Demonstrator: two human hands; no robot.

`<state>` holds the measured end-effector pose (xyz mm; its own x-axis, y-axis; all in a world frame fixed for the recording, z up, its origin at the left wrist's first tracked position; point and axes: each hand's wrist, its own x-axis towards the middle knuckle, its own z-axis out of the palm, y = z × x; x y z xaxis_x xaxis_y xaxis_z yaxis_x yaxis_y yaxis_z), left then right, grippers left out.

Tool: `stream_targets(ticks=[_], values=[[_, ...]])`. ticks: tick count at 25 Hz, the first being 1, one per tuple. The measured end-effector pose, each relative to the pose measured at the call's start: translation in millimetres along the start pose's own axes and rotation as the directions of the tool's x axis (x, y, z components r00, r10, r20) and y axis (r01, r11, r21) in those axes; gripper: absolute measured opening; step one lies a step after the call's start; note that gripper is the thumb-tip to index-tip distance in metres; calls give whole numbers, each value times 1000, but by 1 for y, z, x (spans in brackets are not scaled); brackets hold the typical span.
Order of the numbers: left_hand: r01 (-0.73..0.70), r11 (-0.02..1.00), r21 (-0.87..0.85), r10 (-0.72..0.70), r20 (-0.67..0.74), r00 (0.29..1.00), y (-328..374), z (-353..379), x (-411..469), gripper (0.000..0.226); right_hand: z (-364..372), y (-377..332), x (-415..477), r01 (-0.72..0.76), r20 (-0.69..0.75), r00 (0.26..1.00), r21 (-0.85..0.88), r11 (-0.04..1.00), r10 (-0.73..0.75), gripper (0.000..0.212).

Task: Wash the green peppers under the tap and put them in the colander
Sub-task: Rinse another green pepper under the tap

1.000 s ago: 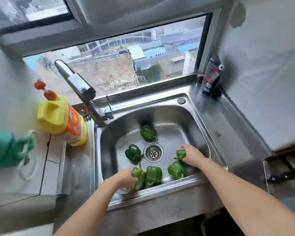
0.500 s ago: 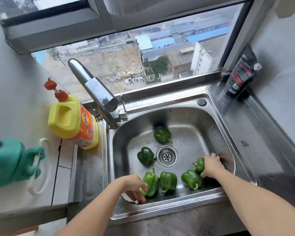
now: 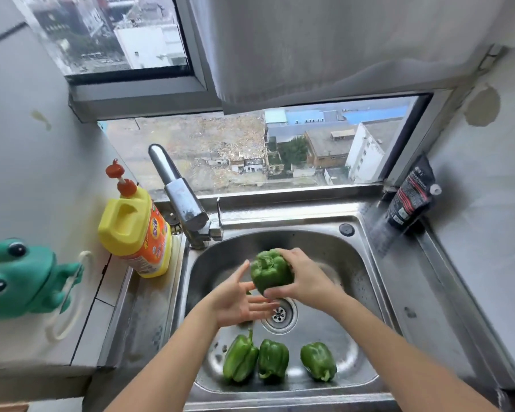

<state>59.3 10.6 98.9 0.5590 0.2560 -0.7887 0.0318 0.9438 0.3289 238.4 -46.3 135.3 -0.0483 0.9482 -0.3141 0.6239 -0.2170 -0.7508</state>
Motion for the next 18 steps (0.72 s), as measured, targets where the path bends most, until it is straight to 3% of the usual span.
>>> stream_targets(ticks=[3,5,8,11,13,16,18], values=[[-88,974,-210,97,33,995,10,10,-23,60,-11,-40,7,124,133,983,12,992,-125,69],[-144,939,-313,150,-5,989,13,7,-39,52,-22,-64,32,147,82,985,80,986,-153,52],[-195,903,-384,199,-30,980,15,-5,-56,46,-36,-95,96,74,-65,996,82,994,-69,42],[-257,874,-412,256,-60,965,19,-16,-63,42,-32,-120,148,-45,71,996,-49,998,48,67],[-297,859,-416,283,-95,954,21,-17,-66,41,-23,-133,165,-106,160,979,-105,989,122,72],[-357,832,-423,348,-103,932,22,-15,-68,37,-13,-136,185,-150,151,974,-134,980,170,49],[-343,812,-472,363,-50,930,24,-14,-68,47,-10,-127,192,-210,145,965,-58,976,217,39]])
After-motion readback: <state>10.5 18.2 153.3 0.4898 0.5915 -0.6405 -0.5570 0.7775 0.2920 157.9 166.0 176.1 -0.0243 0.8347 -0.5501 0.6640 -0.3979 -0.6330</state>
